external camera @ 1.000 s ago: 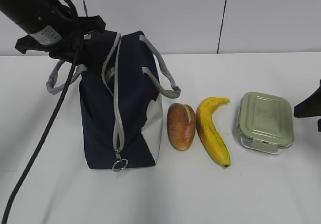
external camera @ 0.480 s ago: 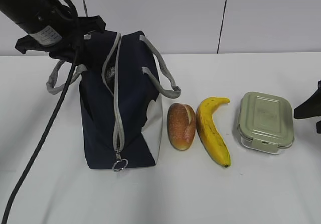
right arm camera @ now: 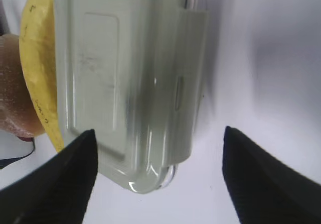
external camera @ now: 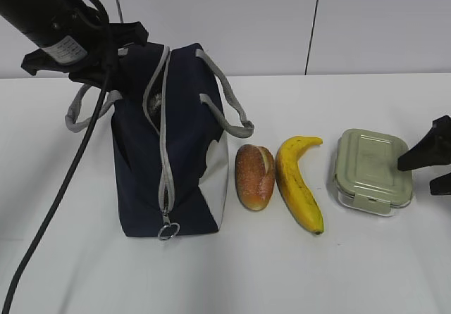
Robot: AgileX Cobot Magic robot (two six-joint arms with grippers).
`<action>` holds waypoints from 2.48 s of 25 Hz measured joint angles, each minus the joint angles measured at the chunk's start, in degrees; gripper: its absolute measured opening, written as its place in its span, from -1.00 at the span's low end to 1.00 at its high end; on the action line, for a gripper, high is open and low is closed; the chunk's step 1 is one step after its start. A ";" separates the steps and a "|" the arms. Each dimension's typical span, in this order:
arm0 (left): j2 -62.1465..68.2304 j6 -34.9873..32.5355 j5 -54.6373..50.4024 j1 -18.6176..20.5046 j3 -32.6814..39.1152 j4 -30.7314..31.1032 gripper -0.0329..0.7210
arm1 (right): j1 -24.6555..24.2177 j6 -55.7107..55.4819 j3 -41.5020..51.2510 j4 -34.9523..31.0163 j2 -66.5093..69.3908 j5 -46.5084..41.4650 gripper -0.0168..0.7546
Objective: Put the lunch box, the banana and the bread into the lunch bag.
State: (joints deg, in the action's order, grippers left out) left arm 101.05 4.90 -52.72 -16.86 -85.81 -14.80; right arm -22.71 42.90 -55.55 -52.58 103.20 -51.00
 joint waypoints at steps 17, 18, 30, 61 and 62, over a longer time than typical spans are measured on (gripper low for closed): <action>0.00 0.00 0.00 0.00 0.00 0.00 -0.91 | 0.00 6.32 -6.95 -7.00 12.13 -5.86 0.71; 0.00 0.00 0.00 0.00 0.00 0.00 -0.91 | 0.00 7.99 -6.94 -8.58 12.72 -6.35 0.69; 0.00 0.00 0.00 0.00 0.00 0.00 -0.91 | 0.00 11.63 -7.06 -13.81 15.72 -9.46 0.32; 0.00 0.00 0.00 0.00 0.00 0.00 -0.91 | 7.29 8.49 -17.87 -26.45 9.62 -13.27 0.06; 0.00 0.00 0.00 0.00 0.00 0.00 -0.91 | 9.40 7.92 -19.08 -27.27 8.96 -13.42 0.06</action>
State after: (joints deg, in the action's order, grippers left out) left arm 101.05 4.90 -52.72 -16.86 -85.81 -14.80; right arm -13.32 50.83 -74.63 -79.85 112.16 -64.42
